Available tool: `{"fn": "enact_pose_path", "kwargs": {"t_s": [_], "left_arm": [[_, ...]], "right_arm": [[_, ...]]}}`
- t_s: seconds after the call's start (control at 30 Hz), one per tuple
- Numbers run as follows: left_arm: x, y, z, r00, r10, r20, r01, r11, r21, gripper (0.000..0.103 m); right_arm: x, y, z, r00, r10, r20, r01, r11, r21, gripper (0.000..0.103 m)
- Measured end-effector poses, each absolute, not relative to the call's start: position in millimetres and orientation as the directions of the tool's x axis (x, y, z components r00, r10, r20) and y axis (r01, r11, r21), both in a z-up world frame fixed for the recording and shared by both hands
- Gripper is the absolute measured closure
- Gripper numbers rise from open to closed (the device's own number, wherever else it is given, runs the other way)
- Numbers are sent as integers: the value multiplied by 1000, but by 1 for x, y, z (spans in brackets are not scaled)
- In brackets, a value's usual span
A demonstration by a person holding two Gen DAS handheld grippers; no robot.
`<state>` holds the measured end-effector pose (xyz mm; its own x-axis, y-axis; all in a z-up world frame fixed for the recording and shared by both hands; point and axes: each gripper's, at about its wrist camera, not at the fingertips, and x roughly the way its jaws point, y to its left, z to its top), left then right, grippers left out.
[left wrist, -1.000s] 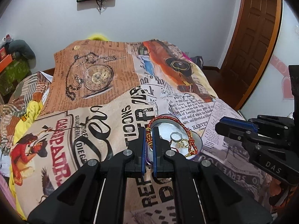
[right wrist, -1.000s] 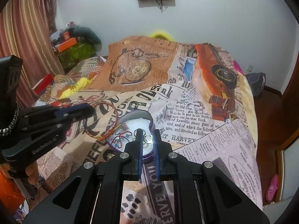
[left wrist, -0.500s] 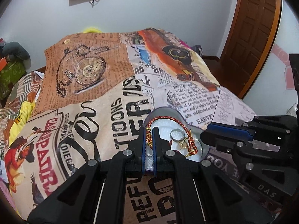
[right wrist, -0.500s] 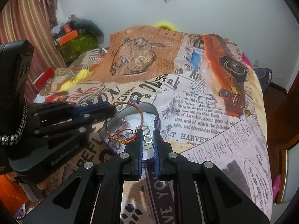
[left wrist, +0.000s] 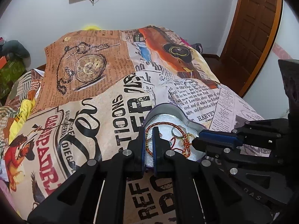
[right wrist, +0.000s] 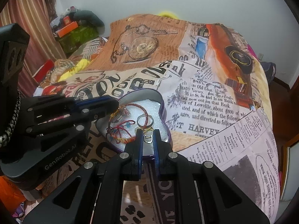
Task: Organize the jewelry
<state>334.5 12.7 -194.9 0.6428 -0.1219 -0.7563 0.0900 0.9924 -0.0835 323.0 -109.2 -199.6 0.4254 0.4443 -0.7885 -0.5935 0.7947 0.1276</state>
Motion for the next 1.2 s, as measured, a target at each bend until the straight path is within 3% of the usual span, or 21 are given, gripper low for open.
{"fn": "enact_pose_path", "kwargs": {"t_s": [0.3, 0.63, 0.87, 0.9, 1.0, 1.1, 1.17, 1.2], "left_arm": [[315, 20, -167, 670, -121, -733, 76, 993, -94, 94], [257, 23, -91, 772, -118, -625, 68, 992, -102, 94], [182, 17, -9, 894, -113, -434, 83, 993, -88, 94], [171, 16, -1, 907, -114, -405, 86, 993, -87, 91], [125, 12, 29, 955, -102, -280, 83, 993, -80, 71], [92, 10, 43, 980, -79, -185, 67, 995, -70, 66], [69, 8, 49, 987, -70, -142, 62, 996, -64, 62], [60, 7, 50, 990, -63, -125, 55, 996, -64, 57]], "right_arm": [[313, -108, -186, 441, 418, -794, -596, 798, 89, 89], [274, -122, -121, 573, 434, -695, -581, 813, 29, 87], [213, -141, -47, 719, 464, -517, -552, 834, -19, 87], [201, -145, -35, 739, 471, -481, -547, 837, -21, 87], [166, -157, -5, 795, 482, -368, -528, 848, -29, 86], [126, -170, 18, 835, 490, -248, -513, 858, -33, 86], [101, -178, 29, 852, 494, -172, -506, 862, -28, 79], [92, -181, 32, 859, 492, -142, -500, 866, -26, 67]]}}
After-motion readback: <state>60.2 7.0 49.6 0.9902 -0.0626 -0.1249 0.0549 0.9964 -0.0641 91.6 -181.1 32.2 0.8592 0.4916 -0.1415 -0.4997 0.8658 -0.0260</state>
